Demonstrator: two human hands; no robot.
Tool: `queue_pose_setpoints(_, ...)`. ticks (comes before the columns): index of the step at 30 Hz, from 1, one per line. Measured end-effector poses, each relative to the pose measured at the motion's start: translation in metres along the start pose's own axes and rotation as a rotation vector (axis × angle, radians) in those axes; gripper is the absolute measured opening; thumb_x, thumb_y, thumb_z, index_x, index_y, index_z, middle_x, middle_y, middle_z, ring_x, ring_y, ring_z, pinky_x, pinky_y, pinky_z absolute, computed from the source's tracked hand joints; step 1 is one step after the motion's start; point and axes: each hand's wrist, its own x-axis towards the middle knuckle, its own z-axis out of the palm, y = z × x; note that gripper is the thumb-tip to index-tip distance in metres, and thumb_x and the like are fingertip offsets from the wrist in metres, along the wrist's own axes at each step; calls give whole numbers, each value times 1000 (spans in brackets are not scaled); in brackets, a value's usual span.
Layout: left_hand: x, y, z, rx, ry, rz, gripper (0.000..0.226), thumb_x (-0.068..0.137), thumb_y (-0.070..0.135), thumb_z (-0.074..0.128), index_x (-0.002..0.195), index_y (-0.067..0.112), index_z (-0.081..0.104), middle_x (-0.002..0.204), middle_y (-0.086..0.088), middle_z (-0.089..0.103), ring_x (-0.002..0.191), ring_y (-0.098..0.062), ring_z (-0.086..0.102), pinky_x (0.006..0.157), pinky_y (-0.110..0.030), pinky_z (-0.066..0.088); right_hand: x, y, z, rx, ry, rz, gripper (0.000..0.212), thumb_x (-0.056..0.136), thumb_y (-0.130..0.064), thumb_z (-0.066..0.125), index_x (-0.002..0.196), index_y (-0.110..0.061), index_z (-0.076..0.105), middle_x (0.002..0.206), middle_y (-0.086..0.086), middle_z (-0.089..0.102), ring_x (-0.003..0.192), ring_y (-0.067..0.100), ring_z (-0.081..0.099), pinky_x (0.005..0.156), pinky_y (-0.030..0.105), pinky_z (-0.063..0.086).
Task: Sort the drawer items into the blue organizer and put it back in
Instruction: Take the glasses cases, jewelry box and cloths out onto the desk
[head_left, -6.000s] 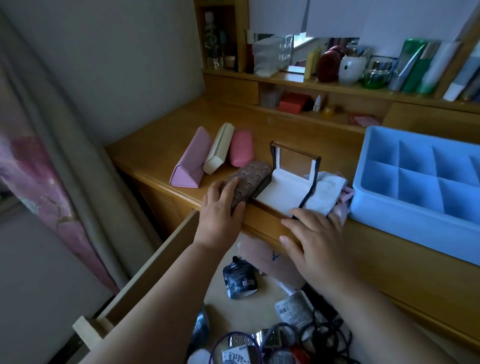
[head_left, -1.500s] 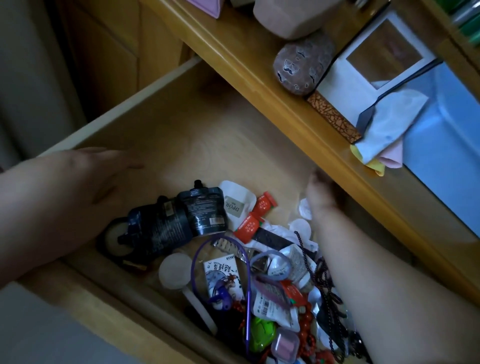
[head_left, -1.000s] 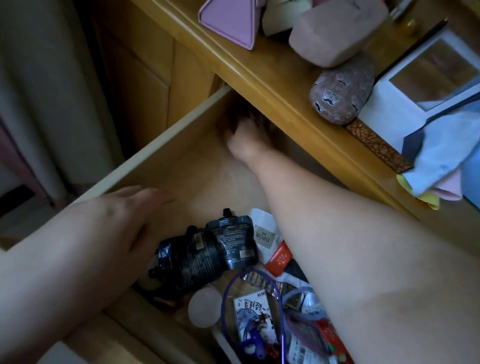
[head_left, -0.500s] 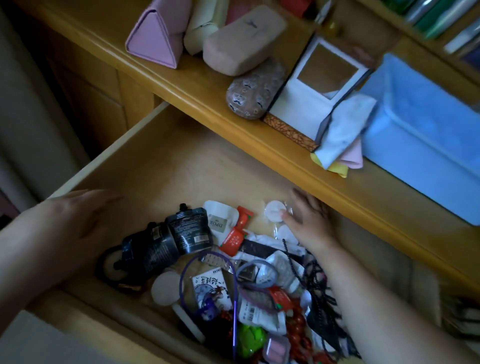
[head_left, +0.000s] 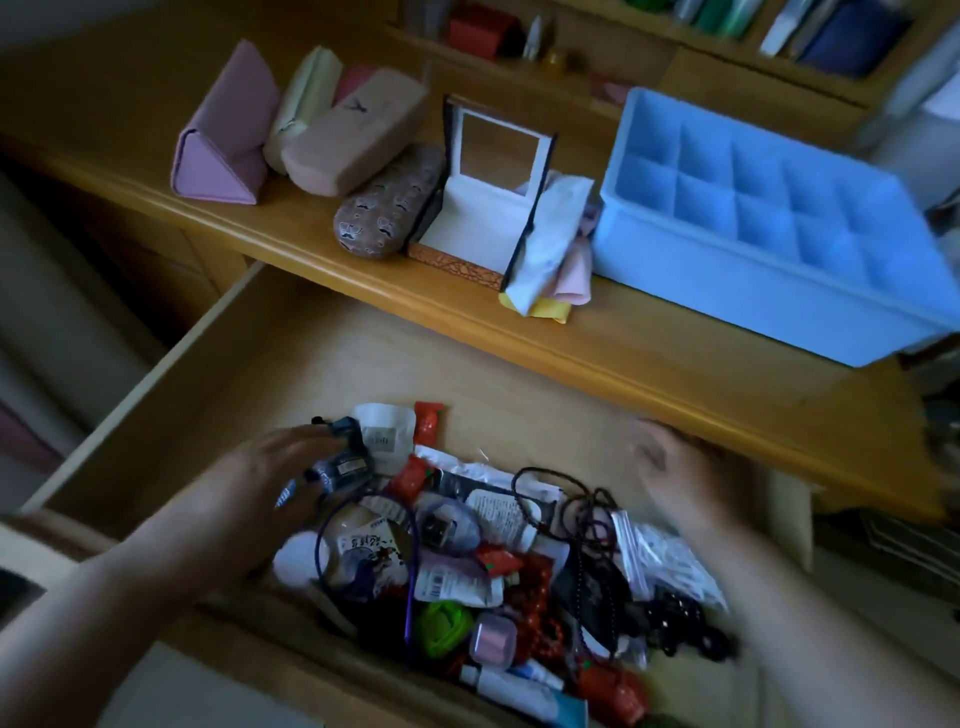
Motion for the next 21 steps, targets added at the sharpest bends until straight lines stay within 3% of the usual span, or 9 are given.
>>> queue_pose_setpoints(2, 7, 22, 5, -51, -20, 52, 50, 92, 33, 55, 140, 34, 42, 151, 9, 33, 138, -11, 31, 111, -31, 30, 15, 25, -8, -212, -66, 215, 42, 93, -41, 50, 123, -12, 57, 126, 16, 60, 116, 36, 53, 99, 39, 40)
queue_pose_setpoints(5, 16, 42, 18, -21, -119, 45, 56, 92, 42, 51, 143, 42, 28, 156, 13, 15, 144, -13, 14, 115, -35, 19, 18, 37, -5, -126, -94, 262, 47, 94, -42, 48, 126, -9, 53, 136, 19, 49, 126, 37, 43, 105, 41, 35)
queue_pose_setpoints(9, 12, 40, 25, -15, -172, -43, 69, 86, 58, 50, 145, 45, 17, 159, 11, 2, 146, -16, 2, 117, -43, 15, -12, 31, 8, -90, -164, 186, 61, 95, -51, 39, 149, -27, 23, 160, 2, 2, 145, 30, 7, 118, 44, 10)
queue_pose_setpoints(13, 14, 37, 22, 132, -173, -297, 89, 77, 73, 49, 148, 39, 6, 159, 2, 0, 145, -28, 4, 113, -52, 18, -48, 31, -5, 64, -393, -48, 58, 89, -62, 42, 139, -33, 41, 156, -8, 22, 142, 11, 19, 113, 34, 21)
queue_pose_setpoints(16, 18, 49, 20, 14, -277, -491, 102, 72, 77, 51, 149, 36, -2, 158, -3, 5, 141, -35, 12, 111, -50, 28, -74, 38, -12, -68, -470, -74, 92, 72, -72, 58, 148, -34, 22, 156, -8, 15, 143, 15, 16, 113, 32, 23)
queue_pose_setpoints(18, 19, 68, 21, -21, -280, -448, 103, 71, 75, 54, 149, 37, -2, 158, -1, -1, 141, -35, 15, 109, -50, 30, -94, 37, -4, -88, -471, -111, 103, 68, -68, 66, 149, -38, 11, 157, -8, 8, 144, 17, 10, 116, 37, 20)
queue_pose_setpoints(21, 17, 101, 24, -66, -216, -175, 88, 76, 67, 58, 148, 39, 16, 159, 5, -3, 145, -27, 5, 113, -46, 24, -111, 22, 12, 51, -406, -320, 92, 77, -51, 70, 144, -51, 8, 156, -14, 10, 145, 12, 9, 117, 33, 18)
